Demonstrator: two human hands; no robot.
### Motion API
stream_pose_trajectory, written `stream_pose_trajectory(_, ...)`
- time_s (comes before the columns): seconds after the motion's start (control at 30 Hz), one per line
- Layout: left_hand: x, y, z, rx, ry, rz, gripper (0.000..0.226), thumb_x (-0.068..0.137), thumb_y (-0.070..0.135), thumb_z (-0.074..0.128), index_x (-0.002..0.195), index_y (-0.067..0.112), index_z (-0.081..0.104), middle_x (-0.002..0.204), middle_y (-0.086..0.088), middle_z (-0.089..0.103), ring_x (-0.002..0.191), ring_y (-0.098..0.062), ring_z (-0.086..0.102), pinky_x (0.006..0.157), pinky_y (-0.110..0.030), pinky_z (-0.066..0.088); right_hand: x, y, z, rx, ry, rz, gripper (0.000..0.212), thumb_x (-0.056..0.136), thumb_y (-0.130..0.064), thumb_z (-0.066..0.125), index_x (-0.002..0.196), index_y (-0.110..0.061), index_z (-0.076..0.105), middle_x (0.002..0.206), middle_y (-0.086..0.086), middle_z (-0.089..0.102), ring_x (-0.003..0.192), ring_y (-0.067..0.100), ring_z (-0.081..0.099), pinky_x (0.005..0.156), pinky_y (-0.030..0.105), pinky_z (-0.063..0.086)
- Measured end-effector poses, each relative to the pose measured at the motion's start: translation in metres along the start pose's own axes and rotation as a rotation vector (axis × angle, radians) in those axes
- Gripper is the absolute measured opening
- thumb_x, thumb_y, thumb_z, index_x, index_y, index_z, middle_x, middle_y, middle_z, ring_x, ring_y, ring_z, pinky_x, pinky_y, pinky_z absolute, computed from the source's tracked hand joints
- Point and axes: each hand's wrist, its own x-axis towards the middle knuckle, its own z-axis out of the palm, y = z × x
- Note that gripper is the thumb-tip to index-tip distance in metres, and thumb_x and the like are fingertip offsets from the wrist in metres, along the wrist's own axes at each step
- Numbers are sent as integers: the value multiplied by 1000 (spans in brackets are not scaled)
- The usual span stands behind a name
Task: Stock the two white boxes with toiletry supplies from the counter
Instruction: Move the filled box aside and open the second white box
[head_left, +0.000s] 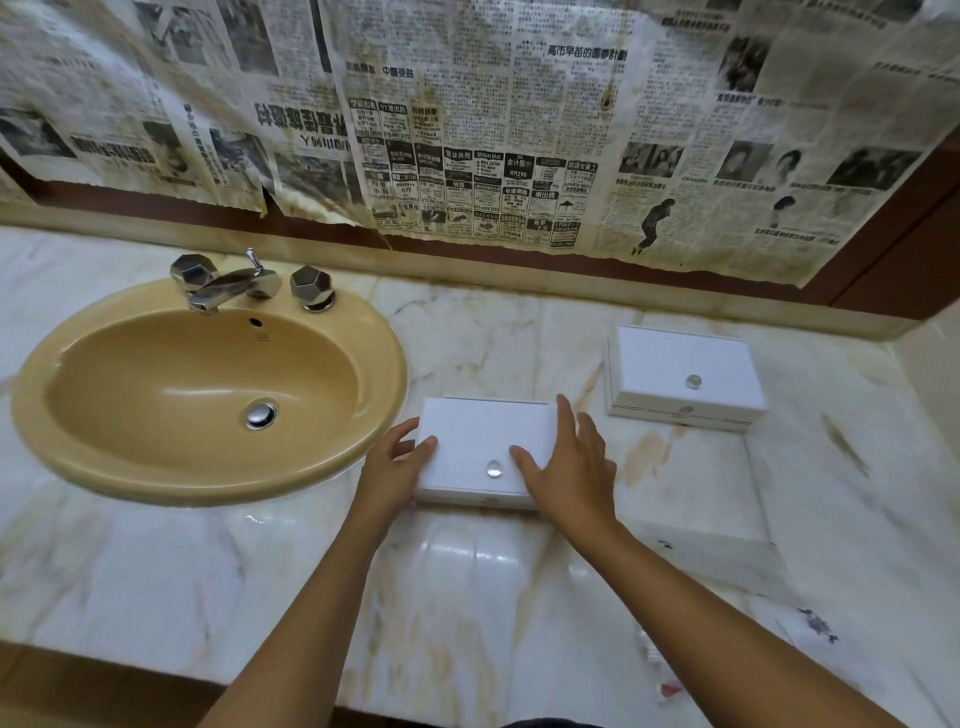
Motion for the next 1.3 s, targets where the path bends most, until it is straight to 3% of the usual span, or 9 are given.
stream_pose_trajectory(0.07,4,-4,4,17,45,20,26,91,32,65,115,40,58,113,1,65,103,-14,63,84,-34,51,2,3,4,146,-47,97,84,88,-54,54,151,-28,5,153,6,25,136,27,32,107,44,35)
stream_pose_trajectory(0.17,6,-4,11,65,102,62,28,92,28,63,119,31,60,113,-1,65,105,-16,61,84,-30,47,2,0,9,275,-68,157,84,90,-48,55,152,-28,3,148,5,32,127,27,45,95,37,42)
stream_pose_trajectory(0.43,31,20,24,165,174,120,37,96,20,58,132,15,57,114,5,58,108,-13,53,86,-25,38,34,-12,3,285,-44,156,81,92,-43,54,153,-27,4,149,5,32,128,27,45,96,37,43)
stream_pose_trajectory(0.63,83,49,30,230,150,136,33,94,21,56,126,18,63,109,-7,68,103,-25,62,79,-29,45,89,-29,-4,253,-65,174,82,92,-44,53,153,-26,1,147,9,34,123,29,49,93,39,47)
stream_pose_trajectory(0.77,112,66,40,262,144,115,33,95,21,55,128,15,61,111,-9,67,98,-23,61,77,-27,42,123,-35,-10,228,-77,197,82,92,-44,53,153,-25,1,143,11,37,121,29,50,90,37,47)
stream_pose_trajectory(1.1,133,76,55,279,193,100,42,95,24,56,136,18,53,125,-10,62,110,-25,59,84,-29,44,148,-26,-22,285,-44,152,74,92,-42,54,152,-25,14,144,7,38,127,26,43,96,38,44)
stream_pose_trajectory(1.2,121,90,70,267,350,238,46,95,20,56,141,17,47,138,-7,52,125,-22,49,103,-37,42,142,-16,-40,339,43,80,67,93,-38,55,150,-25,22,147,3,35,132,22,38,97,36,41)
stream_pose_trajectory(1.3,101,113,106,260,383,468,41,94,14,54,135,18,51,136,-3,51,125,-19,47,105,-39,41,138,7,-66,396,207,42,59,93,-33,56,146,-25,32,146,0,37,134,19,36,99,35,39)
